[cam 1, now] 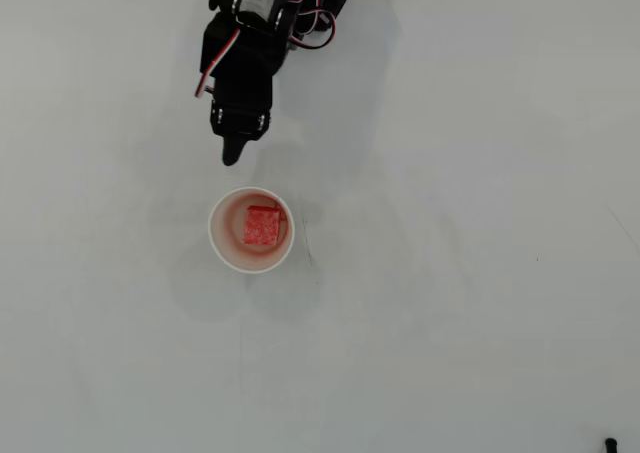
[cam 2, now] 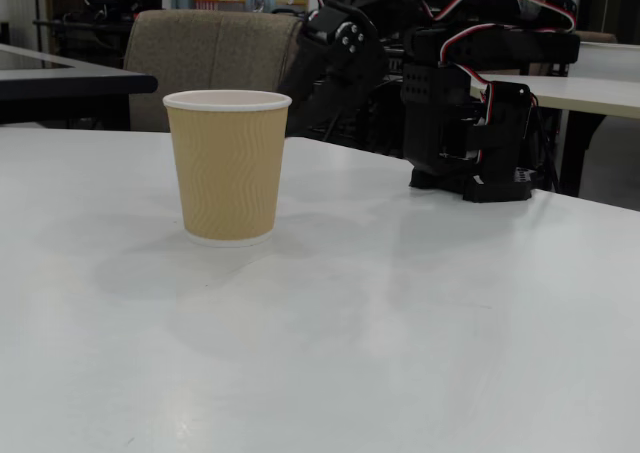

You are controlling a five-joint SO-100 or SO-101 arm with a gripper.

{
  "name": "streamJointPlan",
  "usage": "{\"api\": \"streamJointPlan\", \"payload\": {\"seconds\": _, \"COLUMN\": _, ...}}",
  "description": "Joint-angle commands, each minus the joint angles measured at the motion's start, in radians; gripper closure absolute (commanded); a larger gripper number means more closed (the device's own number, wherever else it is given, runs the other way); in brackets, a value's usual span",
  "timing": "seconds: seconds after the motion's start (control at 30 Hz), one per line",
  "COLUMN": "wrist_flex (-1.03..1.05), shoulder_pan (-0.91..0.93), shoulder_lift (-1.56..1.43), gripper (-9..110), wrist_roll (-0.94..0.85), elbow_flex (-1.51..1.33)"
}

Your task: Grasp a red cube and put it in the cup.

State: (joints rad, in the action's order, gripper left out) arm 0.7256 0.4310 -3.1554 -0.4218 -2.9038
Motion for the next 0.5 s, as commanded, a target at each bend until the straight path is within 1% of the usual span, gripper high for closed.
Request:
{"api": "streamJointPlan", "payload": {"seconds": 0.0, "wrist_flex": -0.023, "shoulder_pan": -0.025, "shoulder_lift": -0.032, "gripper": 101, "wrist_roll": 0.089, "elbow_flex": -0.02}}
{"api": "streamJointPlan", "payload": {"seconds": 0.27, "wrist_flex": -0.006, "shoulder_pan": -0.066, "shoulder_lift": -0.089, "gripper": 101, "wrist_roll": 0.112, "elbow_flex": -0.127}}
{"api": "streamJointPlan", "payload": {"seconds": 0.47, "wrist_flex": 0.012, "shoulder_pan": -0.109, "shoulder_lift": -0.091, "gripper": 101, "wrist_roll": 0.114, "elbow_flex": -0.144}}
